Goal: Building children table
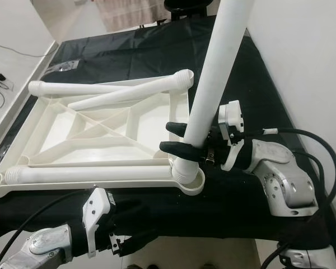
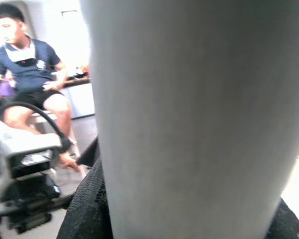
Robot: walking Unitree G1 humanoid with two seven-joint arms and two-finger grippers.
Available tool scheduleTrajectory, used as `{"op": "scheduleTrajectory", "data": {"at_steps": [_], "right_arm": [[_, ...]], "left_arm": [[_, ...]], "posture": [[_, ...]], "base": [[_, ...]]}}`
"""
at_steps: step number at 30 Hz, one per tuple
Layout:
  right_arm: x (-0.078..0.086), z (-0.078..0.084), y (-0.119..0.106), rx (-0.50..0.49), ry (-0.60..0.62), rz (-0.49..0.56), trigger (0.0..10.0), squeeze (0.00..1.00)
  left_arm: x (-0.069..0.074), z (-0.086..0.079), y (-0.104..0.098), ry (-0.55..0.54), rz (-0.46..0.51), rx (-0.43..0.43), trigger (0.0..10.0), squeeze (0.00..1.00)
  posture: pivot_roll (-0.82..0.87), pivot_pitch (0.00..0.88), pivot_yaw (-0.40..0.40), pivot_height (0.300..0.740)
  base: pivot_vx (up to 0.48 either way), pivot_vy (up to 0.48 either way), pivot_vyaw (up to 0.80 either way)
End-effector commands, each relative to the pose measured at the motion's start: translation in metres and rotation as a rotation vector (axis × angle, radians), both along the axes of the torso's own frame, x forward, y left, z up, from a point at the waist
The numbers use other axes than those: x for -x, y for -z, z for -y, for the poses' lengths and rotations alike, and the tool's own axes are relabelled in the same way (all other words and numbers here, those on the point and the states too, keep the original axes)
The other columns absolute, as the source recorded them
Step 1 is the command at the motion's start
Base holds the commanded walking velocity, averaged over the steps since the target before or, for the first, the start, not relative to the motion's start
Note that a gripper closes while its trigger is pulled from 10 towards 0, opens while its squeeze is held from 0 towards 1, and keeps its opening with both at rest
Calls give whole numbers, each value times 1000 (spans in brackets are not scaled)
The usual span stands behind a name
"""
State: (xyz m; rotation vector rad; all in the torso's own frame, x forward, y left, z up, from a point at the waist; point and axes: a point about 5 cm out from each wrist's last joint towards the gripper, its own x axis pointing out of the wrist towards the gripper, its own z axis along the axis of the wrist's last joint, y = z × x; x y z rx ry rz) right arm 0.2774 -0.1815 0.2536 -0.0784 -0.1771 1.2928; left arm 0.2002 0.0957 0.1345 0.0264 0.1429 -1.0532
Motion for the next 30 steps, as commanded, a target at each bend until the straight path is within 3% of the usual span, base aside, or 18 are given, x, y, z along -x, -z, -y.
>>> {"op": "scheduleTrajectory", "data": {"at_steps": [1,6,15,25,29,30], "right_arm": [[7,-7,-10,-5,-90,21,10000,0],[12,-5,-20,16,-166,25,10000,0],[-1,-1,-16,41,-64,50,10000,0],[1,8,-22,-36,-85,19,10000,0],[-5,11,-16,12,-10,32,10000,0],[-12,13,-9,64,68,45,10000,0]], "left_arm": [[1,-2,5,-6,-20,-11,10000,0],[1,-3,5,0,-20,-12,10000,0],[-2,-4,6,-18,-13,-12,10000,0],[-8,-3,6,-44,2,-8,10000,0],[-11,-5,4,-67,13,1,10000,0],[-14,-7,2,-83,22,6,10000,0]], "posture": [[-51,223,178,740],[-47,223,182,740],[-42,212,176,740],[-49,184,170,740],[-51,179,169,740],[-55,177,169,740]], "base": [[0,0,0],[0,0,0],[0,0,0],[0,0,0],[0,0,0],[0,0,0]]}}
